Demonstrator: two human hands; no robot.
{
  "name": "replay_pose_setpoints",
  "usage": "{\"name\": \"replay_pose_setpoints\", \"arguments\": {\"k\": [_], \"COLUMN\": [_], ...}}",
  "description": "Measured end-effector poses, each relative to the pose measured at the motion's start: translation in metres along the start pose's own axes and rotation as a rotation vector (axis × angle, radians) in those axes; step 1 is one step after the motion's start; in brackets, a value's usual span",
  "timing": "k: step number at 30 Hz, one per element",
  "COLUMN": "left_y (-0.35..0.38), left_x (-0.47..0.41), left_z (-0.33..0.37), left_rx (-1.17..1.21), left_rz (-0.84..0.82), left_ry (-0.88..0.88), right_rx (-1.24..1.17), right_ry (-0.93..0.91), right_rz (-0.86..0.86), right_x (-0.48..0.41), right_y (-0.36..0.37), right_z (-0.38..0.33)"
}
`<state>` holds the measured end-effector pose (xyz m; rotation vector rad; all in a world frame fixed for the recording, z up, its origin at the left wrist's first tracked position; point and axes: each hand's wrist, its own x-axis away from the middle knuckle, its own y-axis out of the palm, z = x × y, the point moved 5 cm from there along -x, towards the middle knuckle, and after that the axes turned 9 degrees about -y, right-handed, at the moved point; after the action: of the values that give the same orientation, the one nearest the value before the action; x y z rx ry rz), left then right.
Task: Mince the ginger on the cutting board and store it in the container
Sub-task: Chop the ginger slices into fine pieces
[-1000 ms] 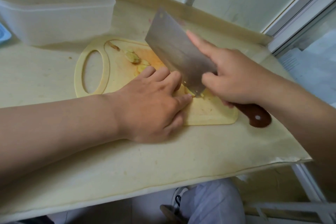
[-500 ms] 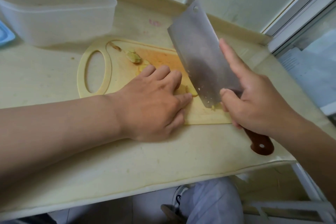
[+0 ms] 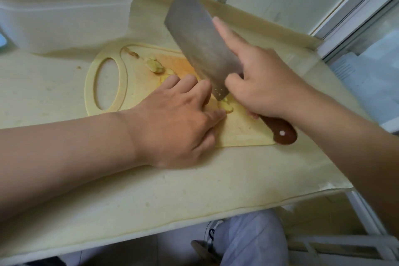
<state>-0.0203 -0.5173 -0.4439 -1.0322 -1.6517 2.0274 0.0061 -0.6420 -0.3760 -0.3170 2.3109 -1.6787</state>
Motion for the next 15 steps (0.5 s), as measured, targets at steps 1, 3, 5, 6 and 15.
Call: {"name": "replay_pose_setpoints", "arguments": {"k": [1,3,5,6,15], "left_y": [0.0,-0.001,-0.001,-0.001,0.001], "left_x": [0.0,0.0,0.0,0.0,-0.001], "left_z": [0.0,-0.001,-0.001,-0.001,-0.001], "left_rx": [0.0,0.001,0.002,0.001,0.013], "left_rz": [0.002,0.007,0.003,-0.003,0.004], "left_ry": [-0.003,-0.007,-0.013,-0.017,-0.021], "right_rx": [-0.008,-0.055,-0.11,-0.144,0.0], "right_ry": [0.0,0.041,0.099,0.129,0.08], "right_rz": [0.062,0.15,0.162,0.146,-0.14], "right_x": [0.01,0.031,0.05,0.057,0.042], "right_y": [0.001,0.002,0.001,0.0,-0.011], "right_z": [0.003,0.012,0.019,0.02,0.008]}}
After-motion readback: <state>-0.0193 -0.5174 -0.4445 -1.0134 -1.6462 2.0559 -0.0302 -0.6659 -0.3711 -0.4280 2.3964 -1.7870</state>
